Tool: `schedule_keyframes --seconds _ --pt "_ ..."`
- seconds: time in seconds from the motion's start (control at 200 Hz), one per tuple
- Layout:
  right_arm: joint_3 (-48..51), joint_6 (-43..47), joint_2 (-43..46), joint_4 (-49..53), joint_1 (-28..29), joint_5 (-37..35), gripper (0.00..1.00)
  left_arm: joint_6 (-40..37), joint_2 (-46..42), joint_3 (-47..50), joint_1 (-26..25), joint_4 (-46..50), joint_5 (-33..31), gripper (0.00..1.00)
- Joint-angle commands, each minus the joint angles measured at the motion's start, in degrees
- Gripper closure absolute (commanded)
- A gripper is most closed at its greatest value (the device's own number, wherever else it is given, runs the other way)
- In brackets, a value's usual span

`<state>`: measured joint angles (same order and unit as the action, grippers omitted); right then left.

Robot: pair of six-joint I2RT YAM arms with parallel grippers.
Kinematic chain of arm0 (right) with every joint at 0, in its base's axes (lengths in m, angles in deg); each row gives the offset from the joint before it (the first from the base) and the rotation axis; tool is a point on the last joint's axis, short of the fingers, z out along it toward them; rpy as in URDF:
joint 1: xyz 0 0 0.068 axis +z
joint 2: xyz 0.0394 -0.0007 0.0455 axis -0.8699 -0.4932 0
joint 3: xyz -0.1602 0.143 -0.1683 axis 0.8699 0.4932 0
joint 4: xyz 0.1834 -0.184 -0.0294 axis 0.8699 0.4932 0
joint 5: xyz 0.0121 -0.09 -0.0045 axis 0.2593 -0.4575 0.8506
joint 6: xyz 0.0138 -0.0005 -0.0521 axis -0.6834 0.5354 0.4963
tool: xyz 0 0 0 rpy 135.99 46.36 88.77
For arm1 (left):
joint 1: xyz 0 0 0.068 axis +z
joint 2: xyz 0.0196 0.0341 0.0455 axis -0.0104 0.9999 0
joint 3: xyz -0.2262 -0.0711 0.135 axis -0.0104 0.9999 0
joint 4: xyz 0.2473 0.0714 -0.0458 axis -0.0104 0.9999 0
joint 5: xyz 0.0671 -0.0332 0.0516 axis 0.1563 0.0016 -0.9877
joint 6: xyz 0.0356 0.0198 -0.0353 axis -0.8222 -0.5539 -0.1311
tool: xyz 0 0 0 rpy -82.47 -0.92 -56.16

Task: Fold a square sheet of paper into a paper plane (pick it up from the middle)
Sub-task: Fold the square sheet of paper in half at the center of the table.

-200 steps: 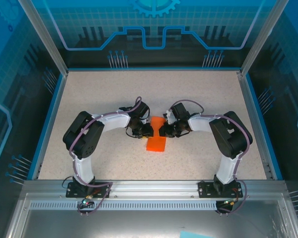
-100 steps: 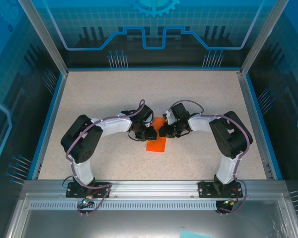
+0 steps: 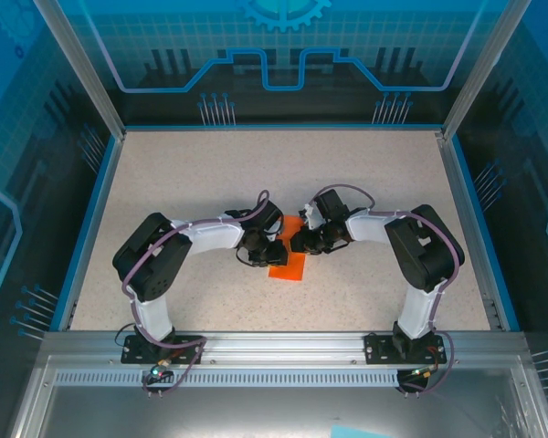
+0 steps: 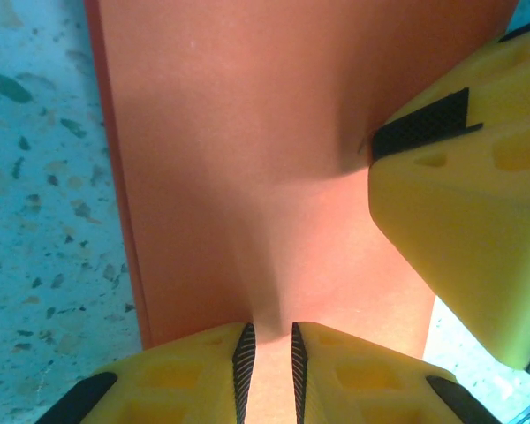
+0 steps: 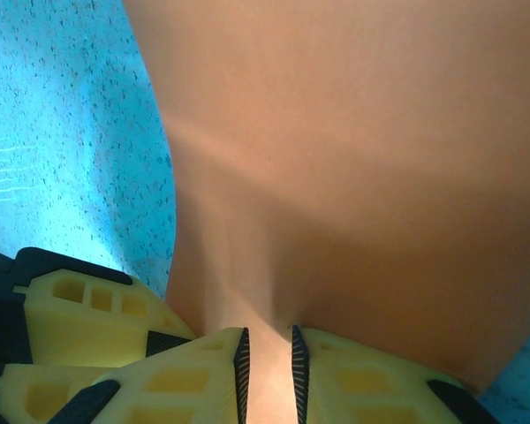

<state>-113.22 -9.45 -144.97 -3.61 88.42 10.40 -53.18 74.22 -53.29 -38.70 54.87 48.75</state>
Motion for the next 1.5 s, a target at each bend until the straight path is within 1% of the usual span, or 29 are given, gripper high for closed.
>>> schedule_keyframes --seconds 0.0,0.14,0.3,0.45,0.705,0.99,1.18,1.24,1.34,1.495 --pt "-1.22 0.73 1.19 0.08 -1.29 0.25 0.74 -2.02 0.68 -0.29 -0.13 5.23 -5.69 0.77" --pt "-1.52 1.17 0.44 -0.51 -2.38 -1.01 0.74 -2.8 1.36 -0.55 -0.13 6.11 -7.66 0.77" --pt "-1.81 1.12 -0.53 -1.77 -3.37 -0.87 0.74 -3.28 1.57 -0.7 -0.21 7.16 -9.75 0.77" --pt "-2.29 1.01 -0.69 -1.87 -4.23 -1.94 0.74 -3.82 1.63 -0.78 -0.16 7.46 -10.52 0.77" --pt "-4.42 1.53 -1.95 -0.47 -4.87 -5.96 0.76 -4.33 2.07 -0.83 -0.2 7.13 -10.33 0.77" --pt "-5.39 -0.29 0.16 0.07 -2.57 -1.62 0.77 -4.3 2.27 -1.0 -0.18 6.39 -9.64 0.77" --pt "-3.6 -1.71 0.43 0.34 -0.67 -1.39 0.78 -4.05 2.26 -1.28 -0.19 5.91 -8.73 0.77" --pt "-3.38 -1.49 0.08 0.65 -0.28 -2.42 0.78 -4.15 2.3 -1.51 -0.19 5.77 -8.25 0.77" --pt "-3.81 -0.36 -0.98 1.48 -0.59 -4.76 0.78 -4.12 2.08 -2.19 -0.15 5.69 -7.22 0.73" --pt "-4.85 0.47 -2.39 1.92 -0.99 -5.39 0.78 -3.92 1.06 -3.54 -0.15 5.92 -6.15 0.68"
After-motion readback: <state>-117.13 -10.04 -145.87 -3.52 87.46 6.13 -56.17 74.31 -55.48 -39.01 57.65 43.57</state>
